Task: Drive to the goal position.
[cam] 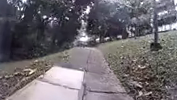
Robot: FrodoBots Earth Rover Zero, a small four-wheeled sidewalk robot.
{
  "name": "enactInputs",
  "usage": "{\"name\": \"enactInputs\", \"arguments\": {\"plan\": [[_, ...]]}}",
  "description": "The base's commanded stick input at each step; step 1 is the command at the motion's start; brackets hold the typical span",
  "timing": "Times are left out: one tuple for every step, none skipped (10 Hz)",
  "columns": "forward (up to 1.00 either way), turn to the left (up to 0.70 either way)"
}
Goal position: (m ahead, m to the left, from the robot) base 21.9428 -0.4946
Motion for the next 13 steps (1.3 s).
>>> {"name": "enactInputs", "arguments": {"plan": [[0.85,-0.14],[0.85,0.0],[0.85,0.0],[0.85,0.0],[0.85,0.0],[0.85,0.0],[0.85,0.0],[0.85,0.0],[0.85,0.0],[0.85,0.0],[0.85,0.0],[0.85,0.0],[0.85,-0.16]]}}
